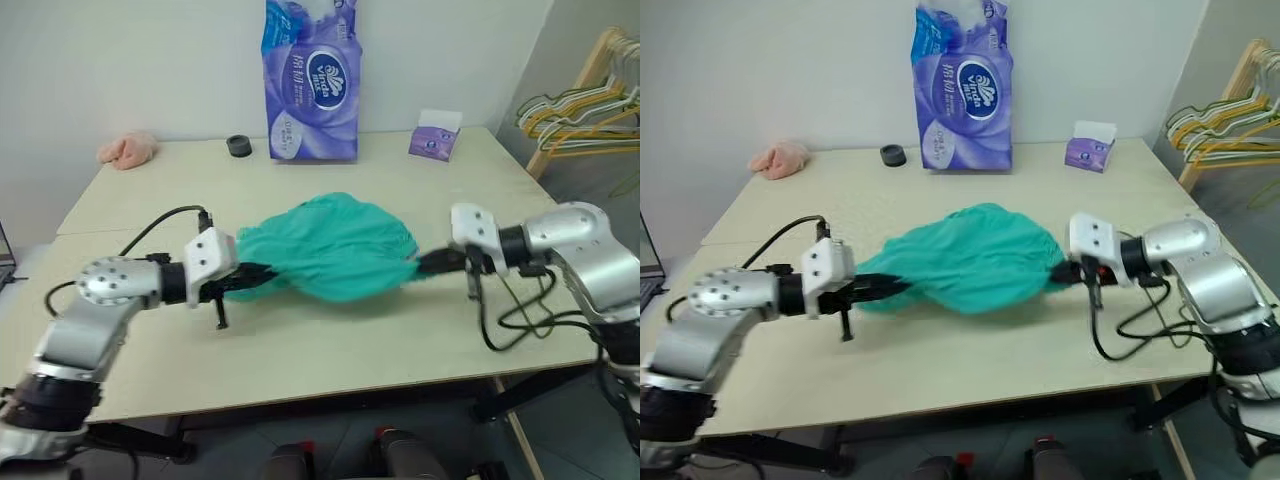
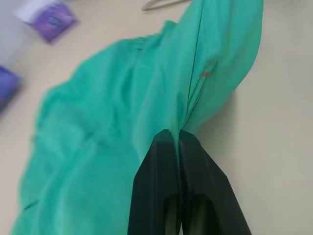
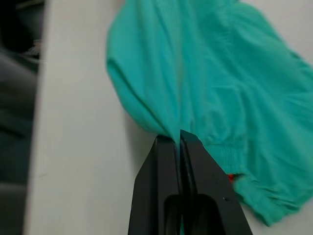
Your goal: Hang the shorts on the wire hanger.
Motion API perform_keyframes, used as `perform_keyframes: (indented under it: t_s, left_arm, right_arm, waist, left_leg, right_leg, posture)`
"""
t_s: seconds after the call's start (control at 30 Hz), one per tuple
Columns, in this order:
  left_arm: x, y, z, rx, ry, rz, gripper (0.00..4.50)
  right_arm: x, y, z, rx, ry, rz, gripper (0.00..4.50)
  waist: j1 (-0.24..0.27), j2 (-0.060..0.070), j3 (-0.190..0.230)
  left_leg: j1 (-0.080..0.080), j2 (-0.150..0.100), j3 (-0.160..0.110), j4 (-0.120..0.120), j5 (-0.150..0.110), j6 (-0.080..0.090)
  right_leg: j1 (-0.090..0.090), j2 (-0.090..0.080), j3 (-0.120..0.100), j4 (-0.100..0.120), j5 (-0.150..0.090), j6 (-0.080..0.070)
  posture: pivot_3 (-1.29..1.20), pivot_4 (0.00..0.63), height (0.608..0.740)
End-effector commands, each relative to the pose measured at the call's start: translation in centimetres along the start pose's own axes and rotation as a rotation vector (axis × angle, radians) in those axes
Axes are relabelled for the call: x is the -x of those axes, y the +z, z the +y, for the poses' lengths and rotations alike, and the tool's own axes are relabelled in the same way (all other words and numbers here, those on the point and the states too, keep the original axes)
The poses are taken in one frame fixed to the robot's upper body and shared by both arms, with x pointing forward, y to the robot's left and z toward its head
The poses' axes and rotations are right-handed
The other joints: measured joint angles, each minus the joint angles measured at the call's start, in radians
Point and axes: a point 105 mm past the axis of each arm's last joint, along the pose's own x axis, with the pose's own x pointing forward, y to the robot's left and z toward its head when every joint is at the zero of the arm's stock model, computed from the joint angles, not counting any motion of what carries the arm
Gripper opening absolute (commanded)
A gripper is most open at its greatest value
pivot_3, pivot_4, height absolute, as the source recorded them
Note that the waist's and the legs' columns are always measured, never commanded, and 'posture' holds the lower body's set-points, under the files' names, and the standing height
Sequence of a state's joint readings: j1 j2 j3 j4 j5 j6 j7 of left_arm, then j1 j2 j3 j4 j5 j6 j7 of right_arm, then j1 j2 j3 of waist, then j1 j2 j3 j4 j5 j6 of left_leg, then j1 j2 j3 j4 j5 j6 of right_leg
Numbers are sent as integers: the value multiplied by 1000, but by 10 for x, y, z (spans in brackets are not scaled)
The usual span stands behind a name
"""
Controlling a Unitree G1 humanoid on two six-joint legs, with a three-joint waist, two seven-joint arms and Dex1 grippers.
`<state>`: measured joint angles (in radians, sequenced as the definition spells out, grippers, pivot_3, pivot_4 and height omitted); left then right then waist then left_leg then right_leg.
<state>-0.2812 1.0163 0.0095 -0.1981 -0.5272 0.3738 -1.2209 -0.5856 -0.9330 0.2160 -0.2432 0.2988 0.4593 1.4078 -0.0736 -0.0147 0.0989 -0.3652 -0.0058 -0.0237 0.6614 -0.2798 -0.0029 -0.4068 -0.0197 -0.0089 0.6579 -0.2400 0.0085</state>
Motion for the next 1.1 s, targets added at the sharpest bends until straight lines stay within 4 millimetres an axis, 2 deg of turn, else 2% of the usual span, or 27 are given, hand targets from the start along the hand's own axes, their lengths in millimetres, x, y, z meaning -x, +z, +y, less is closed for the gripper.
perform_keyframes:
  t_s: [0.03,0.1,0.2,0.3,0.37,0.4,0.43,0.47,0.53,0.57,0.6,0.67,0.73,0.8,0.87,0.93,0.97,1.07,1.1]
  left_arm:
    - [25,19,-4,135,-91,-19,19]
    - [25,24,-4,169,-145,-26,19]
    - [13,20,12,172,-122,-16,19]
    - [-5,22,55,114,36,-62,19]
    - [-13,37,100,32,235,-124,19]
    - [-13,51,125,-13,353,-158,19]
    - [-12,64,144,-53,446,-182,19]
    - [-8,76,159,-93,524,-195,19]
    - [7,100,188,-165,712,-205,19]
    - [12,107,196,-191,771,-207,19]
    - [30,129,207,-274,895,-206,19]
    - [67,178,216,-468,1101,-222,19]
    - [91,219,208,-727,1217,-184,19]
    - [95,235,197,-981,1223,-78,19]
    - [98,234,191,-1166,1183,58,19]
    - [99,216,190,-1265,1129,190,19]
    - [98,201,192,-1295,1089,272,19]
    - [101,166,194,-1327,1021,401,19]
    - [101,154,194,-1306,995,428,19]
  right_arm:
    - [13,8,22,11,118,10,0]
    - [13,17,27,-47,158,-42,0]
    - [9,21,-3,-91,46,-85,0]
    - [10,16,-61,-132,-194,-115,0]
    - [25,19,-120,-68,-480,-91,0]
    - [37,28,-149,6,-643,-64,0]
    - [49,38,-170,78,-769,-46,0]
    - [56,49,-183,145,-839,-41,0]
    - [71,75,-201,273,-957,-51,0]
    - [75,83,-205,316,-989,-54,0]
    - [89,102,-213,412,-1088,-49,0]
    - [122,144,-219,595,-1290,-66,0]
    - [145,177,-212,760,-1411,-110,0]
    - [153,187,-206,826,-1441,-155,0]
    - [148,179,-202,860,-1410,-172,0]
    - [126,154,-196,887,-1311,-165,0]
    - [111,138,-194,865,-1243,-163,0]
    - [73,98,-182,809,-1113,-182,0]
    - [61,87,-177,795,-1075,-189,0]
  waist:
    - [-7,0,1]
    - [-9,-1,1]
    - [-9,-1,1]
    - [-7,-1,1]
    - [-3,-2,2]
    - [-1,-3,2]
    - [0,-5,3]
    - [0,-5,4]
    - [-7,-5,3]
    - [-13,-5,2]
    - [-17,-5,2]
    - [-28,-5,2]
    - [-40,-5,2]
    - [-48,-5,2]
    - [-53,-5,1]
    - [-56,-6,1]
    - [-58,-7,1]
    - [-65,-7,2]
    - [-65,-7,2]
  left_leg:
    - [0,0,0,0,0,0]
    - [1,0,0,0,0,0]
    - [1,0,0,0,0,0]
    - [2,-1,0,1,0,0]
    - [1,-1,-1,2,0,0]
    - [0,-2,0,2,0,0]
    - [-2,-2,0,3,0,-1]
    - [-4,-3,0,4,0,-1]
    - [-17,-3,1,4,4,-7]
    - [-22,-3,1,3,5,-9]
    - [-28,-3,2,2,5,-10]
    - [-36,-2,4,1,5,-11]
    - [-46,-3,9,1,4,-12]
    - [-54,-3,16,0,4,-15]
    - [-51,-3,23,-1,3,-17]
    - [-48,-4,26,0,2,-16]
    - [-45,-4,26,2,2,-16]
    - [-16,-4,26,1,-3,-3]
    - [-13,-3,26,2,-4,-2]
  right_leg:
    - [0,0,0,0,-1,0]
    - [0,0,-1,1,-2,-1]
    - [0,2,-1,1,-2,-1]
    - [1,2,-1,2,-2,-1]
    - [1,1,0,2,-2,-2]
    - [0,1,0,3,0,-3]
    - [-2,0,0,4,2,-7]
    - [-4,-1,1,5,2,-7]
    - [-18,-3,3,7,6,-8]
    - [-23,-6,4,6,7,-8]
    - [-30,-7,5,7,7,-8]
    - [-39,-8,6,8,7,-8]
    - [-53,-9,11,10,7,-7]
    - [-66,-10,18,14,7,-6]
    - [-67,-10,24,16,5,-3]
    - [-66,-10,27,18,5,-3]
    - [-63,-10,28,18,5,-2]
    - [-31,-6,27,15,5,0]
    - [-28,-4,28,16,2,5]
  posture:
    - [-119,63,740]
    - [-113,63,740]
    - [-110,60,740]
    - [-109,60,740]
    - [-109,56,740]
    - [-109,54,740]
    - [-109,53,740]
    - [-113,51,740]
    - [-118,48,740]
    - [-118,48,740]
    - [-119,45,740]
    - [-120,42,740]
    - [-119,44,740]
    - [-114,45,740]
    - [-109,49,740]
    - [-105,53,740]
    - [-104,54,740]
    - [-102,56,740]
    - [-91,58,740]
